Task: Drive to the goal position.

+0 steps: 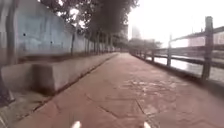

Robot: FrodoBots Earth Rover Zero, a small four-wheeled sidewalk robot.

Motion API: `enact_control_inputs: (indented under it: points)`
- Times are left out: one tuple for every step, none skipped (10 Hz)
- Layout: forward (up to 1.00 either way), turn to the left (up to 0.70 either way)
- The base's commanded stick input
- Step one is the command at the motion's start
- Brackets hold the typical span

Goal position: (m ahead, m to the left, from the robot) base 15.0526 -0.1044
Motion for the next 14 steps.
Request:
enact_control_inputs:
  points:
    - [0.70,0.00]
    - [0.70,0.00]
    - [0.70,0.00]
    - [0.70,0.00]
    - [0.70,0.00]
    - [0.70,-0.13]
    - [0.70,-0.27]
    - [0.70,-0.27]
    - [0.70,-0.27]
    - [0.70,-0.27]
    - [0.70,0.00]
    - [0.70,0.00]
    - [0.70,0.00]
    - [0.70,0.00]
